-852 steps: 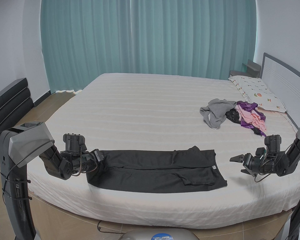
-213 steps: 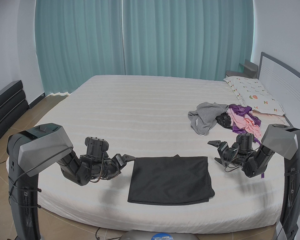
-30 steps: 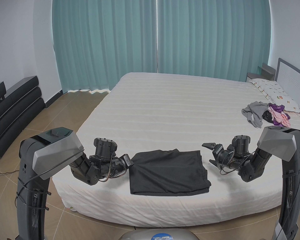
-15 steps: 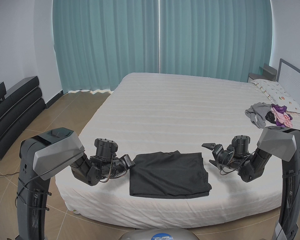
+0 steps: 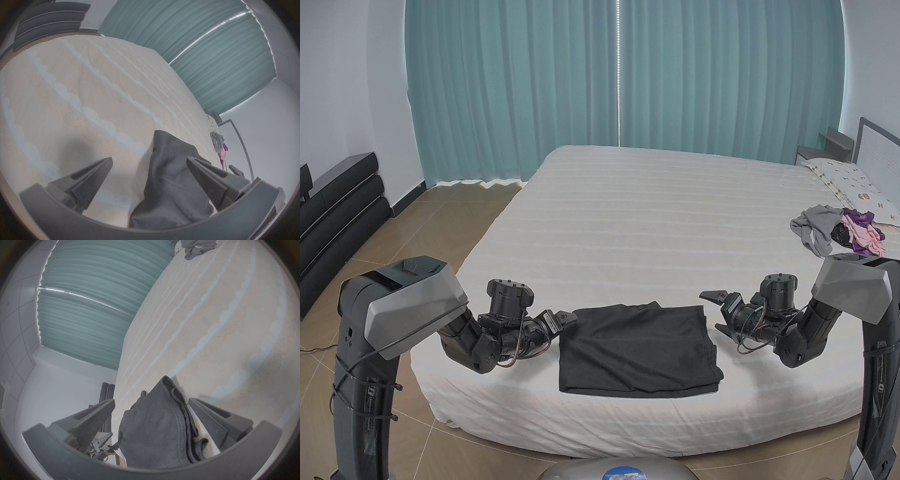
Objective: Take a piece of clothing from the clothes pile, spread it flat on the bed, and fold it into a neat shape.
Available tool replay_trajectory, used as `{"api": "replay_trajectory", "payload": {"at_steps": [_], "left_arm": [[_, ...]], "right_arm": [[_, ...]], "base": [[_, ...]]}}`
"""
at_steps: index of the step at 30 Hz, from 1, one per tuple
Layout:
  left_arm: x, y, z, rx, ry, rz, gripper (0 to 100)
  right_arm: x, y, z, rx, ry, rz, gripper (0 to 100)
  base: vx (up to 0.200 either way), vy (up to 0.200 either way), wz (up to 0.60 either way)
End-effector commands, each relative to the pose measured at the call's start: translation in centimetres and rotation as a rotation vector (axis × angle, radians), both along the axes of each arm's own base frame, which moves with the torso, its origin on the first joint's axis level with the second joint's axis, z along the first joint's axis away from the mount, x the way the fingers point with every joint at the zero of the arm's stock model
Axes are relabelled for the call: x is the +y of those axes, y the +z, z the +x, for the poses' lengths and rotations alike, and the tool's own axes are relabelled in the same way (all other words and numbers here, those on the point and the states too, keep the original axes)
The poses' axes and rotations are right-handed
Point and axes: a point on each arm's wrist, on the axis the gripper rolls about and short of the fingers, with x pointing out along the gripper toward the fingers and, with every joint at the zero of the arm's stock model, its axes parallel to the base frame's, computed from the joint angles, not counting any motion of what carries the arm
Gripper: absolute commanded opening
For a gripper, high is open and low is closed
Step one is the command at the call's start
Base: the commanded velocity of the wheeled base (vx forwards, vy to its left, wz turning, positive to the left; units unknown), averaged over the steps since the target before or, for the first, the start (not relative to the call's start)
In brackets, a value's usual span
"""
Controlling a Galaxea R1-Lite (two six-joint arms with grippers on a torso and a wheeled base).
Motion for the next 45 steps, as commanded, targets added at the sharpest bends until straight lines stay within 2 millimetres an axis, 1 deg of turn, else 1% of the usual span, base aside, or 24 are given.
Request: {"api": "replay_trajectory", "payload": {"at_steps": [1, 8, 10, 16, 17, 19, 21, 22, 23, 24, 25, 27, 29, 30, 32, 33, 34, 35, 36, 38, 42, 43, 44, 45], "left_arm": [[0.0, 0.3, 0.0, 0.000, 0.015, -0.012, 100], [0.8, 1.2, 0.2, 0.011, 0.075, -0.070, 100], [1.5, 1.8, 0.5, 0.018, 0.121, -0.110, 100], [2.0, 2.0, 0.6, 0.011, 0.189, -0.103, 100], [2.2, 2.1, 0.6, 0.001, 0.228, -0.079, 100], [2.3, 3.1, 0.4, -0.026, 0.256, -0.068, 100], [2.6, 4.8, 0.0, -0.056, 0.270, -0.073, 100], [2.8, 5.7, -0.2, -0.074, 0.271, -0.078, 100], [2.8, 5.8, -0.3, -0.075, 0.271, -0.079, 100], [3.3, 7.5, -1.1, -0.102, 0.276, -0.087, 100], [3.3, 7.5, -1.1, -0.102, 0.276, -0.087, 100], [3.9, 9.9, -2.7, -0.151, 0.292, -0.072, 100], [4.2, 10.7, -3.5, -0.171, 0.307, -0.054, 100], [4.6, 11.8, -4.4, -0.202, 0.332, -0.032, 100], [5.2, 13.4, -5.6, -0.243, 0.361, -0.010, 100], [5.3, 13.6, -5.8, -0.248, 0.366, -0.009, 100], [5.7, 15.0, -7.1, -0.280, 0.373, -0.002, 100], [5.7, 15.1, -7.3, -0.283, 0.373, -0.002, 100], [6.3, 16.6, -9.3, -0.316, 0.368, 0.004, 100], [7.0, 18.1, -11.5, -0.359, 0.360, 0.009, 100], [8.3, 20.8, -16.0, -0.473, 0.354, 0.053, 100], [8.4, 20.9, -16.2, -0.477, 0.355, 0.057, 100], [9.1, 21.7, -18.3, -0.528, 0.368, 0.097, 100], [9.4, 22.0, -19.6, -0.555, 0.368, 0.125, 100]], "right_arm": [[0.0, -0.1, 0.0, 0.002, 0.001, -0.001, 100], [-0.1, -0.1, -0.2, 0.007, -0.002, -0.001, 100], [-0.1, -0.2, -0.1, 0.009, -0.002, -0.005, 100], [-0.4, 0.1, -0.6, 0.023, -0.010, -0.014, 100], [-1.0, 1.3, -0.9, 0.001, -0.044, -0.025, 100], [-1.4, 2.7, -1.2, -0.022, -0.080, -0.045, 100], [-1.6, 4.0, -2.0, -0.025, -0.102, -0.080, 100], [-1.7, 4.5, -2.4, -0.031, -0.105, -0.100, 100], [-1.7, 4.6, -2.5, -0.032, -0.106, -0.104, 100], [-1.7, 5.4, -3.4, -0.049, -0.109, -0.139, 100], [-1.7, 5.4, -3.4, -0.049, -0.109, -0.139, 100], [-2.4, 7.8, -5.3, -0.113, -0.124, -0.206, 100], [-2.7, 9.0, -6.3, -0.145, -0.129, -0.229, 100], [-3.3, 10.6, -7.7, -0.188, -0.132, -0.253, 100], [-3.6, 12.6, -9.7, -0.248, -0.129, -0.285, 100], [-3.7, 12.8, -10.0, -0.255, -0.128, -0.291, 100], [-3.9, 14.3, -11.9, -0.306, -0.121, -0.318, 100], [-4.0, 14.5, -12.1, -0.314, -0.122, -0.320, 100], [-4.2, 16.3, -14.5, -0.386, -0.117, -0.341, 100], [-4.3, 17.9, -16.9, -0.456, -0.112, -0.346, 100], [-4.8, 19.5, -21.1, -0.547, -0.103, -0.429, 100], [-4.9, 19.5, -21.3, -0.549, -0.103, -0.435, 100], [-5.2, 19.5, -23.1, -0.576, -0.101, -0.484, 100], [-5.3, 19.5, -24.1, -0.594, -0.100, -0.502, 100]], "base": [[0.000, 0.000, 0.00], [0.000, 0.000, 0.00], [0.000, 0.000, 0.00], [0.000, 0.000, 0.00], [0.000, 0.000, 0.00], [0.000, 0.000, 0.00], [0.000, 0.000, 0.00], [0.000, 0.000, 0.00], [0.000, 0.000, 0.00], [0.000, 0.000, 0.00], [0.000, 0.000, 0.00], [0.000, 0.000, 0.00], [0.000, 0.000, 0.00], [0.000, 0.000, 0.00], [0.000, 0.000, 0.00], [0.000, 0.000, 0.00], [0.000, 0.000, 0.00], [0.000, 0.000, 0.00], [0.000, 0.000, 0.00], [0.000, 0.000, 0.00], [0.000, 0.000, 0.00], [0.000, 0.000, 0.00], [0.000, 0.000, 0.00], [0.000, 0.000, 0.00]]}}
